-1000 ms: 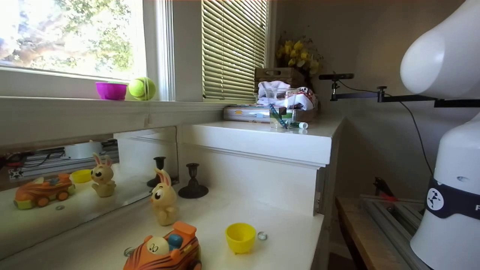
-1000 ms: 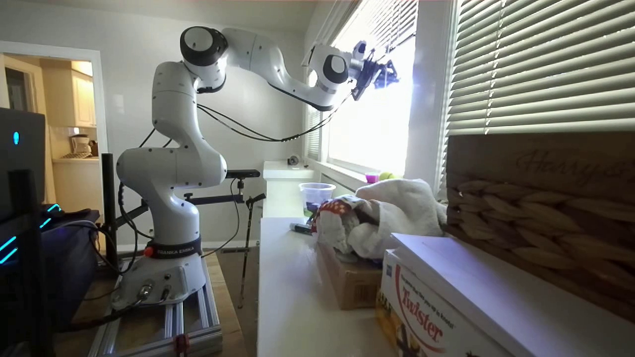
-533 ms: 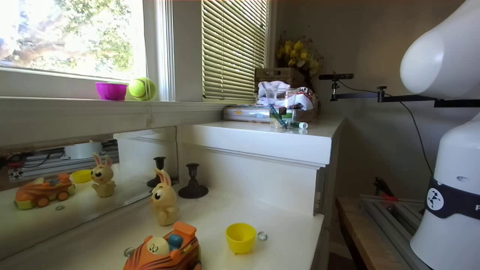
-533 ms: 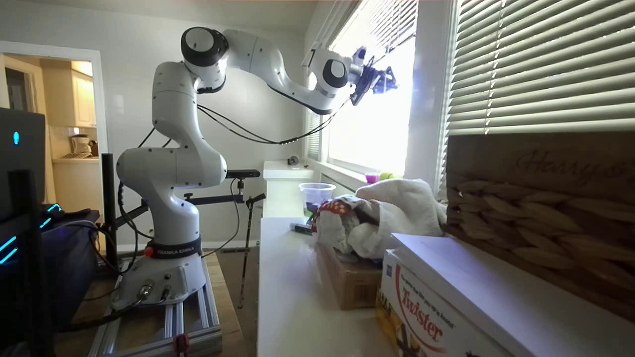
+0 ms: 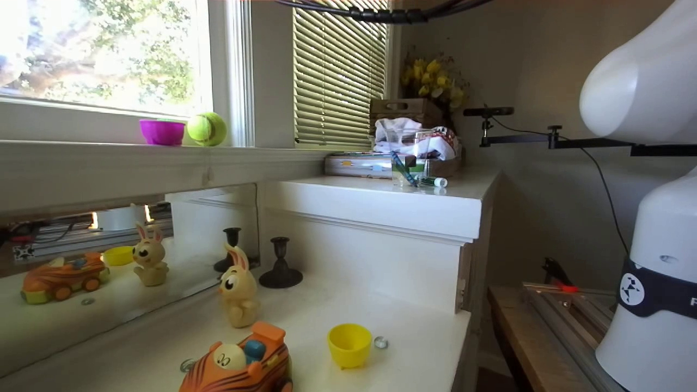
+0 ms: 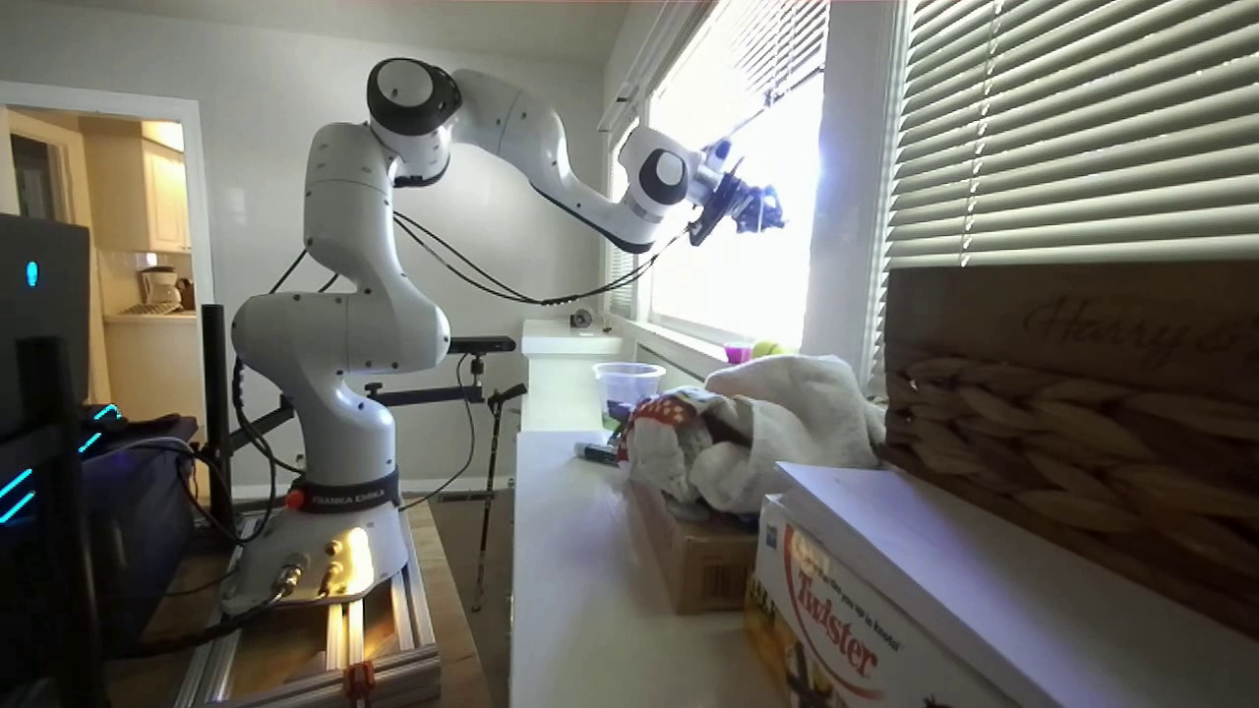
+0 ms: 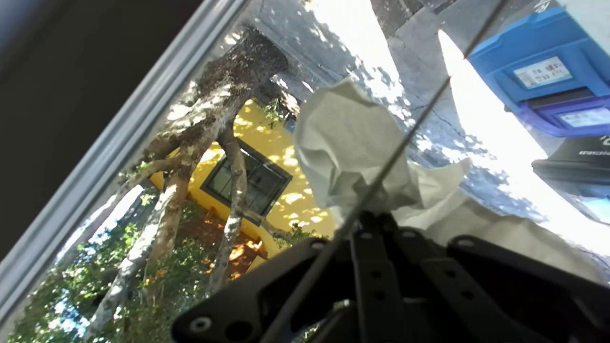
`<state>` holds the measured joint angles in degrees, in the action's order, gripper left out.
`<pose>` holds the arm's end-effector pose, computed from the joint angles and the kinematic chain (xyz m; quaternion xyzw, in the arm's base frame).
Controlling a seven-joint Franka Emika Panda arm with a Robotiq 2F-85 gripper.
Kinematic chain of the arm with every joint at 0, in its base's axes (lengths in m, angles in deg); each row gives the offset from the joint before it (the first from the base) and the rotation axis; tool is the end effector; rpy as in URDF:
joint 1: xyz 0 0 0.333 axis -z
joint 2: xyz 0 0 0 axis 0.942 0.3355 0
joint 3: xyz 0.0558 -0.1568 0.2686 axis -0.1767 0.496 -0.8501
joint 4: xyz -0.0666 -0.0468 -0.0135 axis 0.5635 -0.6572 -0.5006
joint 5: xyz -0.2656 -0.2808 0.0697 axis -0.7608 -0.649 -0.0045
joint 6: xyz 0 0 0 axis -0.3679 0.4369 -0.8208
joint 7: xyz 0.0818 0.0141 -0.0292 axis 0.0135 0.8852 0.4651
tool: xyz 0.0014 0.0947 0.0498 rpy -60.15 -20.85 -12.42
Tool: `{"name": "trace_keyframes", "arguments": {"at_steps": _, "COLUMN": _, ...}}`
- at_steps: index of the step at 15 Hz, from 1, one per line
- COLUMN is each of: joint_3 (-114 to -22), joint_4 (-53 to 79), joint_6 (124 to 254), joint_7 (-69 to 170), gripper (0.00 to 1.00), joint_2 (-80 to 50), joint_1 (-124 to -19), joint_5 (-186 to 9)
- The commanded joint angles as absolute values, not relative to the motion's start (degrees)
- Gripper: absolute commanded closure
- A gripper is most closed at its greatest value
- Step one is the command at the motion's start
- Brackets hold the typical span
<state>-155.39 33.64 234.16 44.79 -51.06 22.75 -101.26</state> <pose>0.6003 0.0172 0.6095 0.8040 0.1435 0.5132 0.2639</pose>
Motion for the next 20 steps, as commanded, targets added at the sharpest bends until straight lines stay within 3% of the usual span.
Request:
{"name": "trace_keyframes", "arguments": {"at_steps": 1, "joint_3": -157.9, "joint_4": 34.5, "joint_6": 231.2, "joint_7": 43.6, "gripper": 0.99, "joint_2": -50.2, "joint_1": 24.2, "joint_5": -100.1}}
{"name": "trace_keyframes", "arguments": {"at_steps": 5, "joint_3": -158.8, "joint_4": 35.3, "joint_6": 228.2, "joint_7": 42.7, "gripper": 0.99, "joint_2": -47.9, "joint_1": 22.4, "joint_5": -100.0}}
{"name": "trace_keyframes", "arguments": {"at_steps": 10, "joint_3": -155.5, "joint_4": 34.9, "joint_6": 224.7, "joint_7": 40.9, "gripper": 0.99, "joint_2": -41.0, "joint_1": 12.3, "joint_5": -99.9}}
{"name": "trace_keyframes", "arguments": {"at_steps": 17, "joint_3": -145.7, "joint_4": 31.5, "joint_6": 208.4, "joint_7": 38.8, "gripper": 0.99, "joint_2": -34.5, "joint_1": -5.2, "joint_5": -93.9}}
{"name": "trace_keyframes", "arguments": {"at_steps": 19, "joint_3": -136.1, "joint_4": 30.4, "joint_6": 201.9, "joint_7": 39.8, "gripper": 0.99, "joint_2": -34.0, "joint_1": -15.9, "joint_5": -93.6}}
{"name": "trace_keyframes", "arguments": {"at_steps": 20, "joint_3": -138.5, "joint_4": 30.7, "joint_6": 199.7, "joint_7": 35.1, "gripper": 0.99, "joint_2": -37.9, "joint_1": -12.6, "joint_5": -85.4}}
